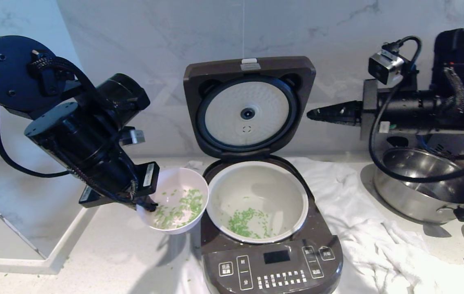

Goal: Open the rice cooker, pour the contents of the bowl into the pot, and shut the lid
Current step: Pour the water from the bowl into the rice cooker

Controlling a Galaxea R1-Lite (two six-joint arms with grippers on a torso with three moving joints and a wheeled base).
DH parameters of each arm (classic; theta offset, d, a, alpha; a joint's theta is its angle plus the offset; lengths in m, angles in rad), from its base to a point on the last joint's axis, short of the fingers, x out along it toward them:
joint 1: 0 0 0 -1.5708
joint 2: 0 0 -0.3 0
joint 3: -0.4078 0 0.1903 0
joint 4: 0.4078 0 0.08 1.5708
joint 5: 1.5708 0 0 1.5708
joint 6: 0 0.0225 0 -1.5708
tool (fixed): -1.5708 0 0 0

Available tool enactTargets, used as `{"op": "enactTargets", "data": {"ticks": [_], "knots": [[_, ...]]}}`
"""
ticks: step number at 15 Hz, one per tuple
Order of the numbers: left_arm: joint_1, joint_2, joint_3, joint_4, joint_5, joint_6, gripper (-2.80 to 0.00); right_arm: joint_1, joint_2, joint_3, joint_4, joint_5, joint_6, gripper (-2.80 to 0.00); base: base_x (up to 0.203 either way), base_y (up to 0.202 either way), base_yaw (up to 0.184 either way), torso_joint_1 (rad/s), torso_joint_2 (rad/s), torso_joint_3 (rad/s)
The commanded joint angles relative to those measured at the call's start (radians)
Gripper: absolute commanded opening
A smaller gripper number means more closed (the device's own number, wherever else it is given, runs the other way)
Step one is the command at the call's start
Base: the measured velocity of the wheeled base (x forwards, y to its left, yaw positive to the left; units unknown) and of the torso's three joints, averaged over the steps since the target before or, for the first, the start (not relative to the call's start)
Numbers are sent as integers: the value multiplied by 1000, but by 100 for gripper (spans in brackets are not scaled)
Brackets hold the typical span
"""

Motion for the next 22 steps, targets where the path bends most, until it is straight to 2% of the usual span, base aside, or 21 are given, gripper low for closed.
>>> {"op": "enactTargets", "data": {"ticks": [1, 4, 5, 7, 8, 9, 11, 12, 13, 15, 16, 17, 19, 22], "knots": [[-28, 21, -9, 5, 0, -13, -280, 4, -219, 163, -1, 6, 4, -280, 0, 0, 0, 0, 0, 0], [-64, 71, -55, 5, 0, -42, -280, 6, -443, 372, -1, -3, -22, -280, 0, 0, 0, 0, 0, 0], [-72, 82, -73, 5, 0, -43, -280, 6, -512, 445, 0, -29, -44, -280, 0, 0, 0, 0, 0, 0], [-80, 105, -121, 9, 3, -43, -280, 5, -613, 584, 8, -194, -162, -280, 0, 0, 0, 0, 0, 0], [-84, 113, -147, 23, 4, -43, -280, 2, -661, 635, 9, -343, -234, -280, 0, 0, 0, 0, 0, 0], [-86, 121, -171, 45, 4, -43, -280, 1, -718, 665, 9, -433, -276, -280, 0, 0, 0, 0, 0, 0], [-88, 118, -177, 55, 4, -41, -280, -3, -860, 693, 34, -522, -372, -280, 0, 0, 0, 0, 0, 0], [-87, 120, -171, 55, 4, -41, -280, -12, -938, 700, 93, -578, -452, -280, 0, 0, 0, 0, 0, 0], [-88, 120, -167, 55, 3, -39, -280, -19, -1002, 708, 155, -655, -533, -280, 0, 0, 0, 0, 0, 0], [-90, 117, -163, 55, 1, -41, -280, -33, -1111, 733, 222, -877, -635, -280, 0, 0, 0, 0, 0, 0], [-93, 117, -161, 55, 3, -41, -280, -62, -1144, 741, 231, -919, -652, -280, 0, 0, 0, 0, 0, 0], [-93, 115, -161, 55, 3, -41, -280, -117, -1179, 749, 234, -938, -663, -280, 0, 0, 0, 0, 0, 0], [-93, 109, -158, 55, 3, -41, -280, -156, -1292, 768, 237, -939, -686, -280, 0, 0, 0, 0, 0, 0], [-91, 101, -152, 55, 6, -38, -280, -202, -1503, 862, 238, -837, -695, -280, 0, 0, 0, 0, 0, 0]]}}
